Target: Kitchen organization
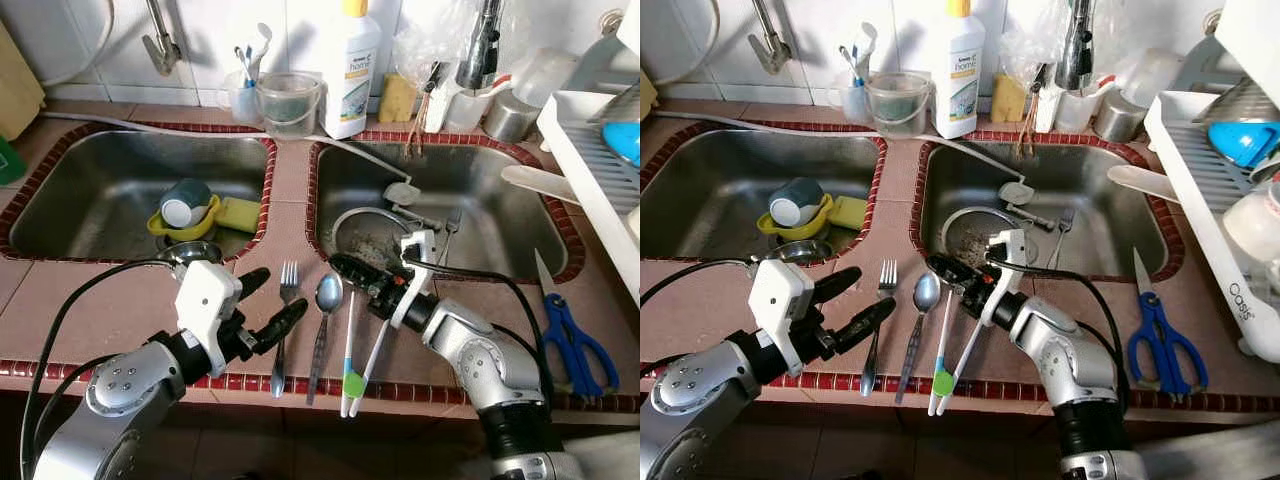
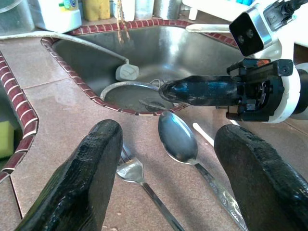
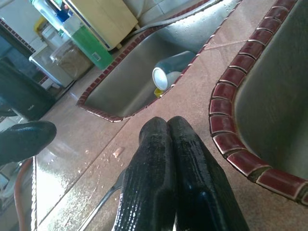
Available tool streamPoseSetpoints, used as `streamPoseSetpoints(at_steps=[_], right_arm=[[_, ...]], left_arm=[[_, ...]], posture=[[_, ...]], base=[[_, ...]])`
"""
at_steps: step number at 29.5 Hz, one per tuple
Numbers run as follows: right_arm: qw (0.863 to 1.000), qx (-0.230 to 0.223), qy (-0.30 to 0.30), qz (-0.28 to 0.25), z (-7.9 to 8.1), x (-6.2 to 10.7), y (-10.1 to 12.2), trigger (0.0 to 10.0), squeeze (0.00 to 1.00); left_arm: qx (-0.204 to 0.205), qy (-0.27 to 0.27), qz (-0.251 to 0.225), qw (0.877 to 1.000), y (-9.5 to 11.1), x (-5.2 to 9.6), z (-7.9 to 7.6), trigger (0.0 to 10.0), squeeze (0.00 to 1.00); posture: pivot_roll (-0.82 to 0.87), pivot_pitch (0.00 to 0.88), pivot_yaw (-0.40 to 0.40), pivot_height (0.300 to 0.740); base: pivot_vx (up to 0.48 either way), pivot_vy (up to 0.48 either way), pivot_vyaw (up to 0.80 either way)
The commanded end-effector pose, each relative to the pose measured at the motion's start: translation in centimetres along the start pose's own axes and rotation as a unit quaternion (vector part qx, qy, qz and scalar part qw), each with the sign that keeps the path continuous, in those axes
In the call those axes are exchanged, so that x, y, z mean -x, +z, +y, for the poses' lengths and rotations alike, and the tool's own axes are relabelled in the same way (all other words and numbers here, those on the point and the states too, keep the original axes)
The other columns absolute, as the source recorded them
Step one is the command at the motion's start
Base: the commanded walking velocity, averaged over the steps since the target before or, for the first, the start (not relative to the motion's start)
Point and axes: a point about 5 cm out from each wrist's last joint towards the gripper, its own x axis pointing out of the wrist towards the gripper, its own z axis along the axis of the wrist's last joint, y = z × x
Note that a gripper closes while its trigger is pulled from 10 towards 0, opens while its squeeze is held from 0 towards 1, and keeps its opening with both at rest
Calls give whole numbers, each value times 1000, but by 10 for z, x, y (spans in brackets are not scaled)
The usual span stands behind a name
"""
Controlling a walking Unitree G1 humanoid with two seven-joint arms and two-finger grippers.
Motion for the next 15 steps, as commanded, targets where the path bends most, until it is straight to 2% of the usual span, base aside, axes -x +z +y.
streamPoseSetpoints(at_steps=[1, 9, 10, 11, 12, 15], right_arm=[[999, -34, -27, 21, -7, 9, -17, 0, 0], [999, -17, -36, -9, -7, 11, -10, 0, 0], [999, -18, -35, -13, -7, 11, -9, 1922, 0], [999, -18, -40, -26, -8, 11, -5, 10000, 1000], [998, -21, -40, -51, -8, 13, 1, 10000, 1000], [996, -19, -45, -80, -8, 15, 11, 10000, 1000]], left_arm=[[-4, -1, -1, 1000, 3, 2, -1, 10000, 0], [-3, -2, -1, 1000, 3, 2, -1, 10000, 0], [-3, -2, -1, 1000, 3, 2, -1, 10000, 0], [-3, -1, -1, 1000, 3, 2, -1, 10000, 0], [-2, -1, -1, 1000, 3, 2, -2, 10000, 0], [-2, -2, -1, 1000, 3, 2, -2, 10000, 0]], posture=[[29, 185, -2, 740], [31, 185, -1, 740], [31, 185, -1, 740], [31, 186, 0, 740], [30, 184, -1, 740], [29, 182, -1, 740]], base=[[0, 0, 0], [0, 0, 0], [0, 0, 0], [0, 0, 0], [0, 0, 0], [0, 0, 0]])
